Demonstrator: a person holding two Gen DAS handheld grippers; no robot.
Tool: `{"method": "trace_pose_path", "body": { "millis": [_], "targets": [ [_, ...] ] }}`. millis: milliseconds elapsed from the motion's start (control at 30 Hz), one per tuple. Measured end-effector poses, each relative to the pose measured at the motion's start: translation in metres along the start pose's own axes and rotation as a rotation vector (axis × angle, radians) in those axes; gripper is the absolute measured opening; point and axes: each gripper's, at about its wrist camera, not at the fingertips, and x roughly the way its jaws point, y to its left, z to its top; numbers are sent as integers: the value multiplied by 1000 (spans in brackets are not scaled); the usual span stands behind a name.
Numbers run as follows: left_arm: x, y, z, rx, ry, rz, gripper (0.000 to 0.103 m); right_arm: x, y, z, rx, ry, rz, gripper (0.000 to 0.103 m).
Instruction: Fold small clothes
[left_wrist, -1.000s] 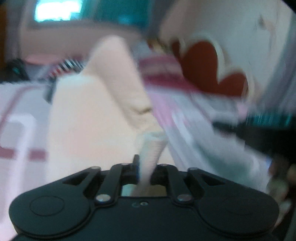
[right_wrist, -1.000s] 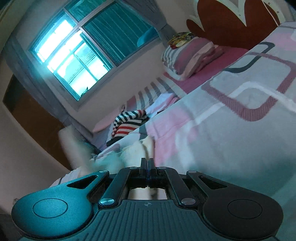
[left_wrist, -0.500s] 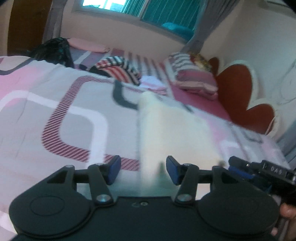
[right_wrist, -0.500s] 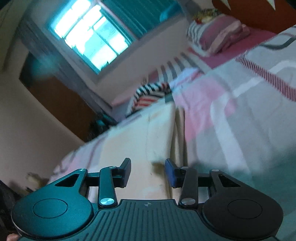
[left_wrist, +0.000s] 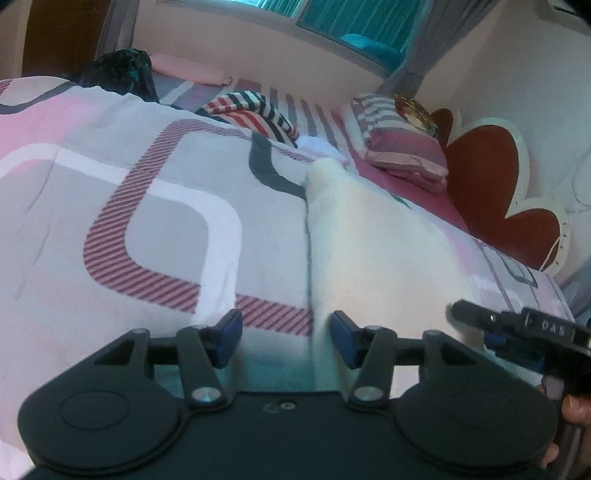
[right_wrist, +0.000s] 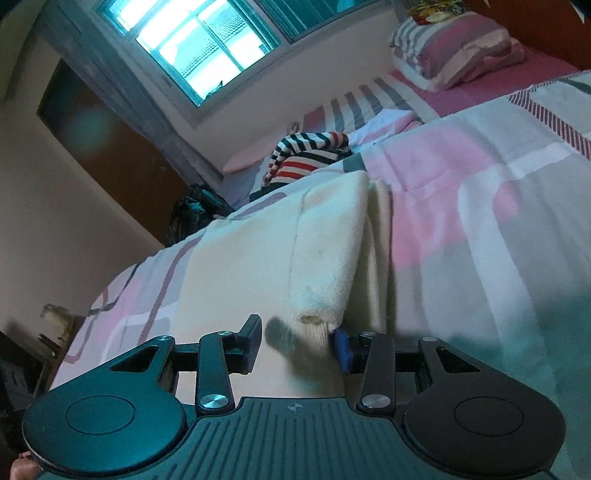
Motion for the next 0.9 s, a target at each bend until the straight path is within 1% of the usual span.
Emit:
{"method": "trace_pose_path", "body": {
  "millis": [100,133,167,233,333,500,533,600,667,733,800,833,900],
  "targets": [
    [7,-1,3,28,22,11,51,9,4,-2,-42,25,-10,40],
    [7,-2,2,41,23,14,51,10,8,-4,-69,33,-15,31],
    [7,-4,2,52,23,17,50,12,11,-5,-97,36,-31,16],
    [5,-6,3,56,19,17,50,15,16,-6,-137,41,-45,12],
    [4,-5,9,53,-1,6,50,15,21,-4,-180,39,-56,11],
    [4,-16,18,92,-2,-20,48,1,20,3,-183,38,-46,10],
    [5,-19,18,101,-1,-33,48,-2,17,4,-172,40,-38,10],
    [11,-25,16,125,29,-43,49,-5,11,5,-143,42,-28,10],
    [20,-28,11,160,61,-16,52,3,2,4,-104,73,-25,10],
    [22,-29,7,185,71,-7,52,12,-3,1,-74,93,-23,10],
    [18,-30,4,213,75,-6,52,8,-5,3,-46,84,-22,11],
    [16,-30,2,227,78,-5,52,4,-4,4,-37,79,-23,14],
    [10,-31,-7,236,79,-6,51,-5,-1,0,-54,87,-30,14]
  ]
}}
